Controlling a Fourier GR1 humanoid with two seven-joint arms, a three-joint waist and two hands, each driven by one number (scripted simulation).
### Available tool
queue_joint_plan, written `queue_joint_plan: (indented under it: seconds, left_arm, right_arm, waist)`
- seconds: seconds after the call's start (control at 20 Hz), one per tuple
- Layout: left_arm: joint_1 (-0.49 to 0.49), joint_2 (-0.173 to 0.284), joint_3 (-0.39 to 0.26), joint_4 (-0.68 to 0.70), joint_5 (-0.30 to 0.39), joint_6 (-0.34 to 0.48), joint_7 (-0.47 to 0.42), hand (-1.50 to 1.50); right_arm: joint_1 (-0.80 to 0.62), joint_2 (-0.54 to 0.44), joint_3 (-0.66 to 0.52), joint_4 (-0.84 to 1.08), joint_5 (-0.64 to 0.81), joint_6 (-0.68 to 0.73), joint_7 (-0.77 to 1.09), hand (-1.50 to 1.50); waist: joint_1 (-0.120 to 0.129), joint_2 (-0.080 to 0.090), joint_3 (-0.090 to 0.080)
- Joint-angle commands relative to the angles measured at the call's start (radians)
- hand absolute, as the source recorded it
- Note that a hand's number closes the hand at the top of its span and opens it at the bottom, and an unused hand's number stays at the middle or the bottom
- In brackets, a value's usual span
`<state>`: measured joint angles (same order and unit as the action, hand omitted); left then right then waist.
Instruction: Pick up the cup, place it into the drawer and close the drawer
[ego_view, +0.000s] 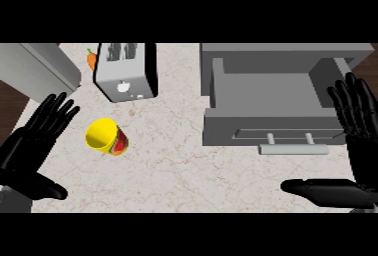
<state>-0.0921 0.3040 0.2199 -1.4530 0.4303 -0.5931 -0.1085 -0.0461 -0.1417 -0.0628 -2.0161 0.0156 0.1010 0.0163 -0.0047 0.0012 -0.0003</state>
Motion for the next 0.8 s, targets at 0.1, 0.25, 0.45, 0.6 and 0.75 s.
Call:
queue_joint_plan:
  seconds: [0.1,0.25,0.45,0.6,0.75]
  left_arm:
    - [-0.031,0.013,0.019,0.252,-0.187,-0.039,-0.217,-1.5]
    - [-0.098,0.003,0.014,0.366,-0.247,0.014,-0.261,-1.5]
    - [-0.169,0.034,0.018,0.613,-0.368,0.047,-0.426,-1.5]
    - [-0.221,0.045,0.018,0.707,-0.388,0.051,-0.468,-1.5]
    - [-0.284,0.052,0.017,0.92,-0.446,0.048,-0.645,-1.5]
  right_arm:
    - [-0.01,0.008,-0.001,0.055,0.025,0.005,-0.047,-1.5]
    - [-0.002,0.017,0.005,0.027,0.026,0.004,-0.028,-1.5]
    - [-0.008,0.01,-0.003,-0.008,-0.003,0.016,0.014,-1.5]
    - [0.001,0.028,-0.007,0.071,0.023,0.013,-0.074,-1.5]
    - [0.004,0.036,0.023,0.024,0.033,0.01,-0.029,-1.5]
  waist:
    - [0.001,0.001,0.0]
    - [0.0,0.0,0.0]
    - [-0.009,0.002,-0.001]
    - [-0.002,0.001,0.0]
    - [-0.016,0.005,-0.002]
